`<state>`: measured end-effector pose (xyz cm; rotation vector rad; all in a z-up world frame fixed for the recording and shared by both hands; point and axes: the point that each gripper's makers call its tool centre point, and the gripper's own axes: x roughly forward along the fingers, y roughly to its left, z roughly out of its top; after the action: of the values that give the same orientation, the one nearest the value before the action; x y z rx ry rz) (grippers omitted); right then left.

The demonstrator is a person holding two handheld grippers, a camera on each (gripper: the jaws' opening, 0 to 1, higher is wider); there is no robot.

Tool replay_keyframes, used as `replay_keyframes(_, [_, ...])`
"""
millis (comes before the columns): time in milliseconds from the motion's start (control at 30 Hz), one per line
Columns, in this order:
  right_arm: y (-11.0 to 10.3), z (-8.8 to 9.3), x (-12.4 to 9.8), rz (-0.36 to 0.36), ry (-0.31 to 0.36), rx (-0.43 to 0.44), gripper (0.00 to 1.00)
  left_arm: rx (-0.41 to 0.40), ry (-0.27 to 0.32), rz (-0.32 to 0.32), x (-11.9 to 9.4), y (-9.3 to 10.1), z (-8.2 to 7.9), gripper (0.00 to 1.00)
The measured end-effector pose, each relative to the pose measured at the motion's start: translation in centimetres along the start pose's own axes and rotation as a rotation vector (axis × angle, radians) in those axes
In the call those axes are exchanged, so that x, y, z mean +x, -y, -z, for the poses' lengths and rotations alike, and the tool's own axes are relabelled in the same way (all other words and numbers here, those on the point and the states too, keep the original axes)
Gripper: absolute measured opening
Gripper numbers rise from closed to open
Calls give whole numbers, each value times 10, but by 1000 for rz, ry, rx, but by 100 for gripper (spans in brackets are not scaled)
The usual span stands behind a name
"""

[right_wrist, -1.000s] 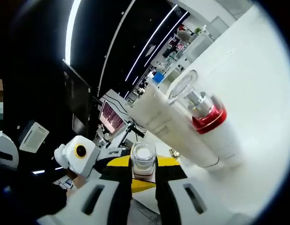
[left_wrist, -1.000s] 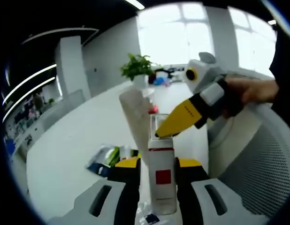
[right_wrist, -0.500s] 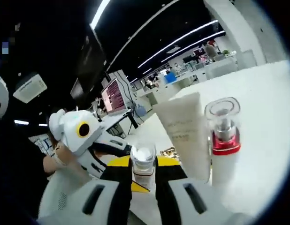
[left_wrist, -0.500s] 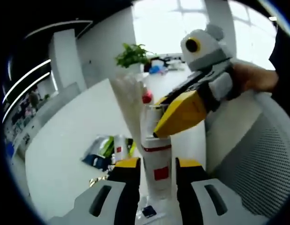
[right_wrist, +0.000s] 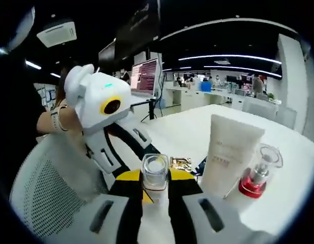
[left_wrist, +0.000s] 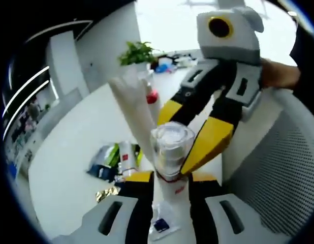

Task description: Arrange the skincare products in the storage area until every visible bottle or jar stands upright without overlapping.

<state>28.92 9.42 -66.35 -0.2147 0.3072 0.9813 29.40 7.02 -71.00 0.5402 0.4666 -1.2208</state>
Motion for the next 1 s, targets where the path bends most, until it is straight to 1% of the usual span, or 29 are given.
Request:
replay_keyframes(67, [-2, 2, 0, -12, -11, -37, 17, 9, -10, 6, 1, 1, 2, 22])
replay_keyframes(200, [-1, 2, 1, -12, -19, -58, 17, 5, -18, 11, 1, 3, 3, 21])
replay_keyframes(367, [1, -1, -1, -9, 0, -51, 17, -26, -4, 4, 0, 3, -1, 21])
replay_keyframes(467, [1, -3, -2, -8, 10, -25, 17, -83, 8, 18, 0, 6, -4, 20])
replay_keyframes(567, [3, -3, -2, -3, 15, -10, 17, -89, 4, 11, 1, 5, -4, 20])
replay_keyframes(733, [4, 1, -1, -2, 4, 18, 18, -127, -15, 13, 3, 7, -1, 20])
replay_keyframes(800, [5, 2, -2, 4, 3, 91, 18, -161, -13, 21, 4, 8, -1, 20])
replay_keyframes(833, [7, 3, -2, 6, 1, 98, 18, -172, -13, 24, 5, 7, -1, 20])
replay_keyframes(933, [7, 4, -2, 15, -8, 88, 19, -159, -19, 19, 7, 7, -1, 20])
replay_keyframes(1000, [7, 5, -2, 25, -13, 99, 20, -174, -24, 17, 8, 7, 0, 20])
